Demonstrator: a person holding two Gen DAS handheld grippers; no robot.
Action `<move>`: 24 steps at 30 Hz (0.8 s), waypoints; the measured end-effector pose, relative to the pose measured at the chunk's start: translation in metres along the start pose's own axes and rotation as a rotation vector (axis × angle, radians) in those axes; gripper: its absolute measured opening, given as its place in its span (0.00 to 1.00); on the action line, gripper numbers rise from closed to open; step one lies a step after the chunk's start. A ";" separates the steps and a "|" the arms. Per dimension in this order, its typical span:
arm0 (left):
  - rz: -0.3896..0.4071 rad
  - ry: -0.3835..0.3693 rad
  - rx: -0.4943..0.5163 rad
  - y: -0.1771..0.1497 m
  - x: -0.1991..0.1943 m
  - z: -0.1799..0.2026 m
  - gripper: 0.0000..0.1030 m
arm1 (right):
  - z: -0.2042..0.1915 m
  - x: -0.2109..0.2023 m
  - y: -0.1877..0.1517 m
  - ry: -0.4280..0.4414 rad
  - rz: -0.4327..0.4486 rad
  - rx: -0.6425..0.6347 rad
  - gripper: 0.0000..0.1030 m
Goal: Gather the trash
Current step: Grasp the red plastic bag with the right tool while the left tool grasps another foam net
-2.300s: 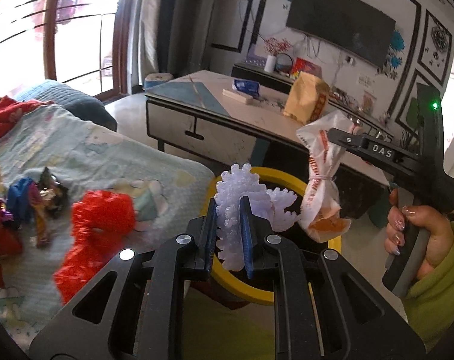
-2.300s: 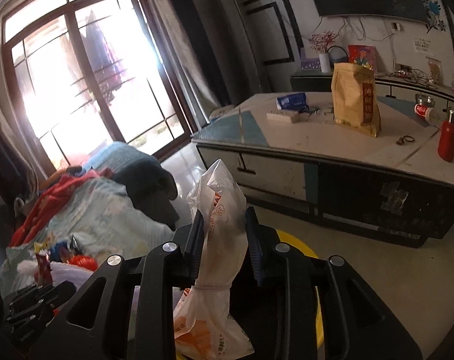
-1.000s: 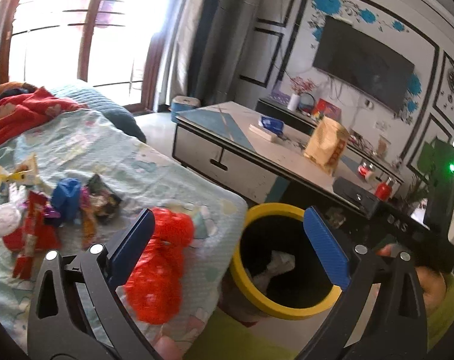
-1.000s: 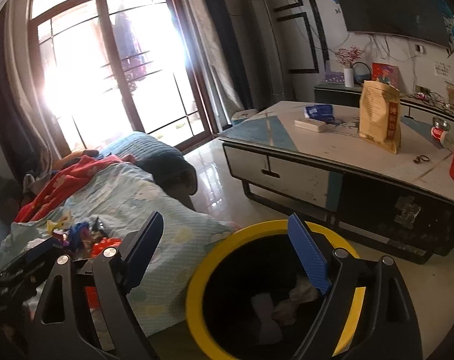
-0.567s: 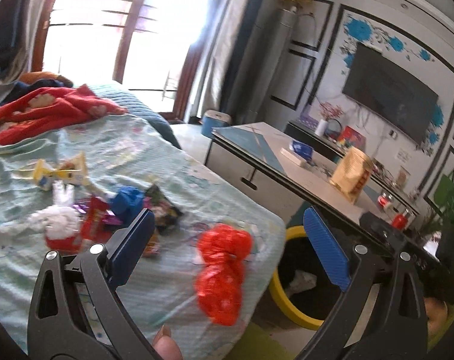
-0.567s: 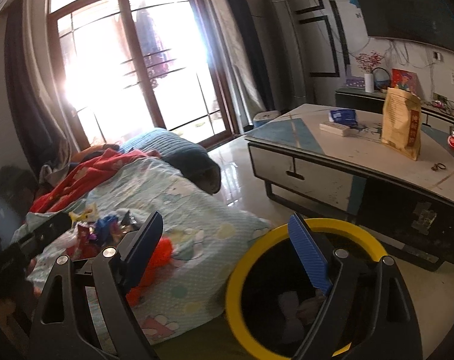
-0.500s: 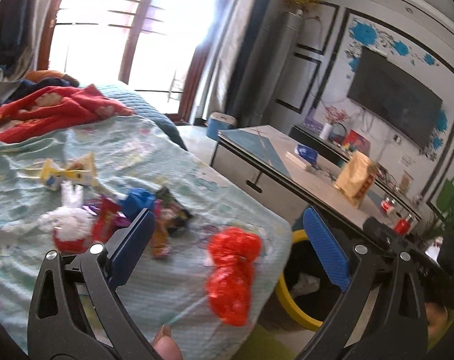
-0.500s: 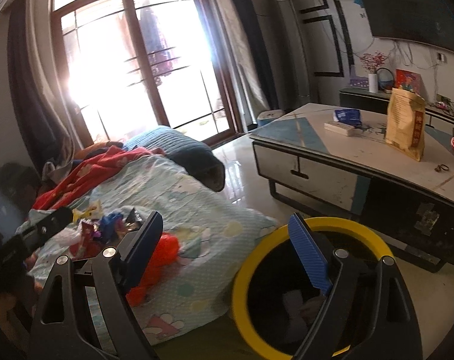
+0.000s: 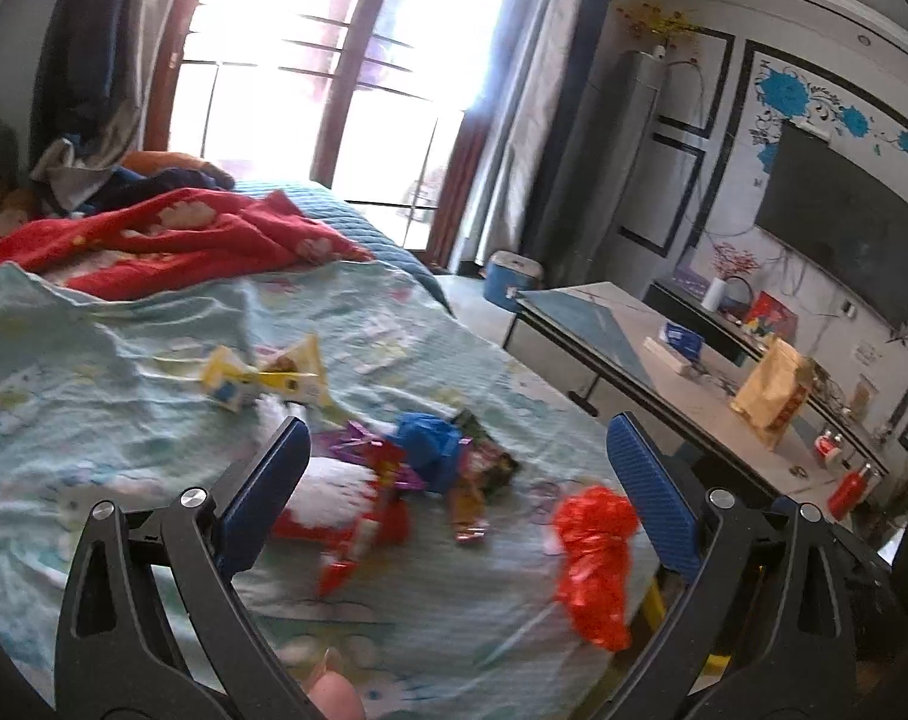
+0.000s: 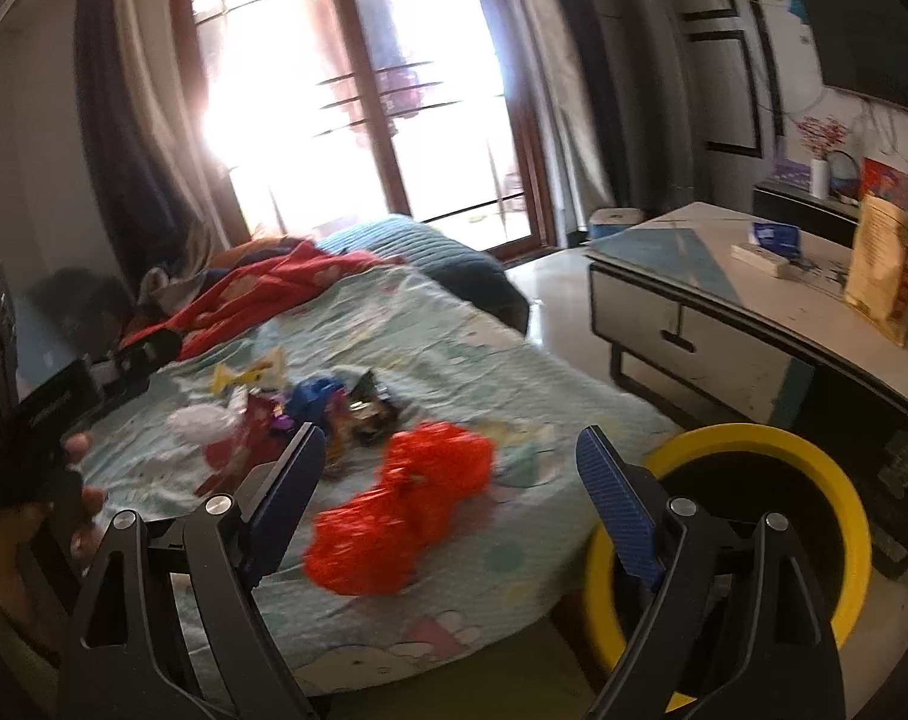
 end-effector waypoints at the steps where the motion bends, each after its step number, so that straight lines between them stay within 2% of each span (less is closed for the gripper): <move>1: -0.001 0.007 -0.003 0.000 0.000 -0.005 0.88 | -0.008 0.003 -0.002 0.014 -0.008 -0.009 0.81; 13: -0.057 0.108 -0.034 -0.016 0.003 -0.062 0.88 | -0.050 0.051 -0.024 0.047 -0.130 -0.066 0.81; 24: -0.128 0.084 -0.060 -0.038 0.026 -0.072 0.87 | -0.044 0.090 -0.038 -0.002 -0.199 -0.037 0.81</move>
Point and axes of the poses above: each gripper's, at about its wrist camera, not at the fingertips, and x roughly the way its jaws point, z to its right, y to its top, the point moved 9 cm from there along x, roughly the way its jaws point, and after that the axes turned 2 degrees about -x, right-handed, at the moved point
